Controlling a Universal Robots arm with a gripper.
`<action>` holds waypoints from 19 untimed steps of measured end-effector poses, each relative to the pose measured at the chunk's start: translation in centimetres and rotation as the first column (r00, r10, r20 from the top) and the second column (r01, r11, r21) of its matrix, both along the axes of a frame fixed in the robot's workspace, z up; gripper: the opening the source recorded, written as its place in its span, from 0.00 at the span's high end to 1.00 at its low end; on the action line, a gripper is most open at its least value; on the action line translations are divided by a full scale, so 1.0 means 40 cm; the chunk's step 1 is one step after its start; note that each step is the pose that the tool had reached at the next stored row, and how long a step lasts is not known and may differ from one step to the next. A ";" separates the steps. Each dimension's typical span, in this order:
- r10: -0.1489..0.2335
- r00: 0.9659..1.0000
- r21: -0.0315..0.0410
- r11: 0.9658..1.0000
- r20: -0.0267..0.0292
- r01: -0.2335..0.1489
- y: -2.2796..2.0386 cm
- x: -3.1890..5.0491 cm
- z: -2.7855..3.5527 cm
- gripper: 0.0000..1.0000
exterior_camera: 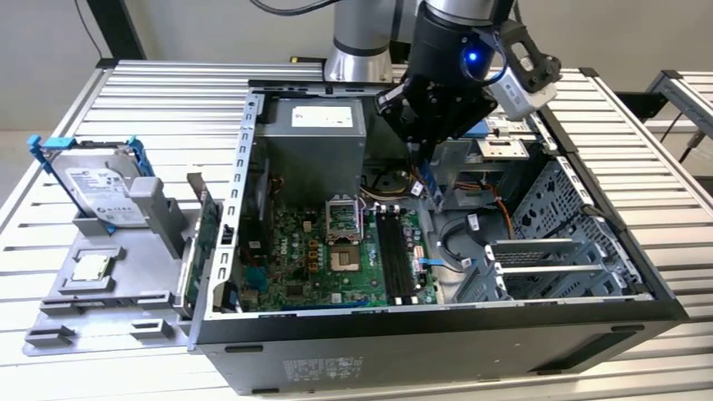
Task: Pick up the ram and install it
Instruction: 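Insert the ram into the slot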
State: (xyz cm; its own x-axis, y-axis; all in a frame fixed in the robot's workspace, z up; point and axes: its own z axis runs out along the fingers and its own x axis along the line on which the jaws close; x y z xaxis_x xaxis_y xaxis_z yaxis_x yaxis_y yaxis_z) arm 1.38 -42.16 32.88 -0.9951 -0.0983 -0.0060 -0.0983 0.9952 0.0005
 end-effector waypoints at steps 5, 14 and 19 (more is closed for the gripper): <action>0.000 1.000 0.000 1.000 0.000 0.000 0.000 -0.028 -0.023 1.00; 0.000 1.000 0.000 1.000 0.000 0.000 0.000 -0.060 -0.068 1.00; -0.012 1.000 0.000 1.000 0.004 0.012 -0.022 -0.068 -0.091 1.00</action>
State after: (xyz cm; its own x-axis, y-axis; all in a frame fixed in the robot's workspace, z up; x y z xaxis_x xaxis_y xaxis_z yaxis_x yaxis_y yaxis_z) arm -1.34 -43.03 29.25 -0.9962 -0.0866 -0.0097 -0.0866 0.9962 0.0001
